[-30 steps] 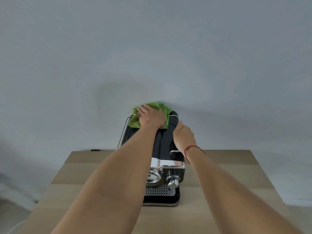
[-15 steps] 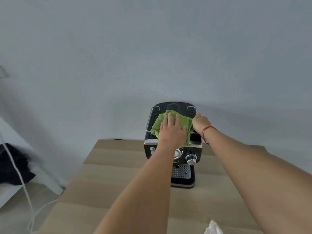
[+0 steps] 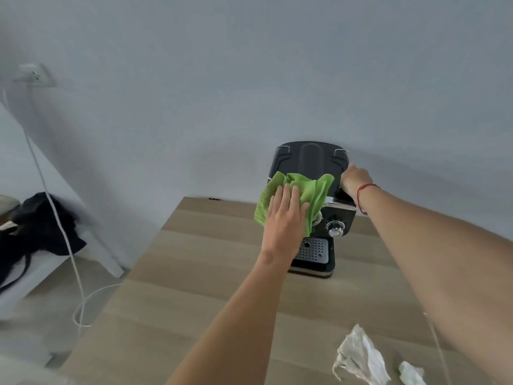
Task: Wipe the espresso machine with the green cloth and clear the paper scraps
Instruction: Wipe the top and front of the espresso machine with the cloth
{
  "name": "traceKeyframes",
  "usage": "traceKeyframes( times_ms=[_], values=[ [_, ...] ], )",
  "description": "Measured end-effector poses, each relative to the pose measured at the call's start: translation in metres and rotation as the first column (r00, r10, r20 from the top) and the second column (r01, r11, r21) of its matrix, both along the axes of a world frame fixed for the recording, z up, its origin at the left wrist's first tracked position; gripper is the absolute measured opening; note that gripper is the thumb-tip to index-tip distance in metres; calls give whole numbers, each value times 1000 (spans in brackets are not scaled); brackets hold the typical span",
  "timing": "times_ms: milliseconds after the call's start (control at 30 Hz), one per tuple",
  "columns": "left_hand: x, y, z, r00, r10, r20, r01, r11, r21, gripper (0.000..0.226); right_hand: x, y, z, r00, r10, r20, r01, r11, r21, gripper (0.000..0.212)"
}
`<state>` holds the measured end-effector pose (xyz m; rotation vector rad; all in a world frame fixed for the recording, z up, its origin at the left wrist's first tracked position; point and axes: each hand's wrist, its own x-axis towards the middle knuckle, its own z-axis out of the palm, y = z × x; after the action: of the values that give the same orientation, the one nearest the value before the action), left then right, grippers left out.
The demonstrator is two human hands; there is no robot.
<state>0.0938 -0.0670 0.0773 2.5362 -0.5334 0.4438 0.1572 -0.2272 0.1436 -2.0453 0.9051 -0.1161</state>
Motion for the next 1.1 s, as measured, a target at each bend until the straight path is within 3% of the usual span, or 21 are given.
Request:
traceKeyframes(
  times_ms=[267, 367, 433, 500, 567, 633, 700, 867, 967, 1033, 1100],
  values=[
    [-6, -15, 6, 974, 207, -89, -220, 958, -183, 86, 1, -4, -8, 998, 60, 13, -59, 998, -38, 44],
    [-2, -19, 6, 966, 212, -149, -241, 948, -206, 67, 2, -5, -7, 999, 46, 26, -46, 999, -5, 45],
    [5, -14, 4, 957, 230, -177, -269, 933, -240, 66, 1, -6, -7, 999, 24, 39, -25, 999, 29, 49],
    [19, 0, 1, 932, 253, -261, -332, 884, -329, 57, 0, -5, -8, 998, 34, 46, -36, 998, 44, 50],
    [31, 14, 0, 908, 191, -374, -343, 849, -401, 40, 1, -6, -10, 997, 46, 57, -48, 998, 29, 47],
    [37, 21, -1, 912, 139, -386, -314, 843, -437, 34, 4, -8, -12, 998, 31, 55, -32, 999, 10, 46],
    [33, 19, -1, 936, 133, -327, -279, 846, -455, 32, 6, -8, -14, 998, 36, 56, -35, 999, -16, 44],
    [14, 5, -11, 990, 111, 83, -83, 956, -280, 44, 5, -7, -13, 997, 58, 46, -55, 997, -56, 42],
    [8, 1, -10, 975, 121, 185, -71, 964, -256, 46, 3, -7, -13, 998, 50, 47, -48, 998, -41, 42],
    [7, -3, -10, 953, 32, 301, 41, 972, -232, 41, 2, -7, -12, 997, 57, 54, -56, 998, -22, 43],
    [10, -10, -3, 945, -64, 319, 142, 963, -228, 30, 3, -8, -13, 996, 54, 73, -54, 999, -3, 47]
  ],
)
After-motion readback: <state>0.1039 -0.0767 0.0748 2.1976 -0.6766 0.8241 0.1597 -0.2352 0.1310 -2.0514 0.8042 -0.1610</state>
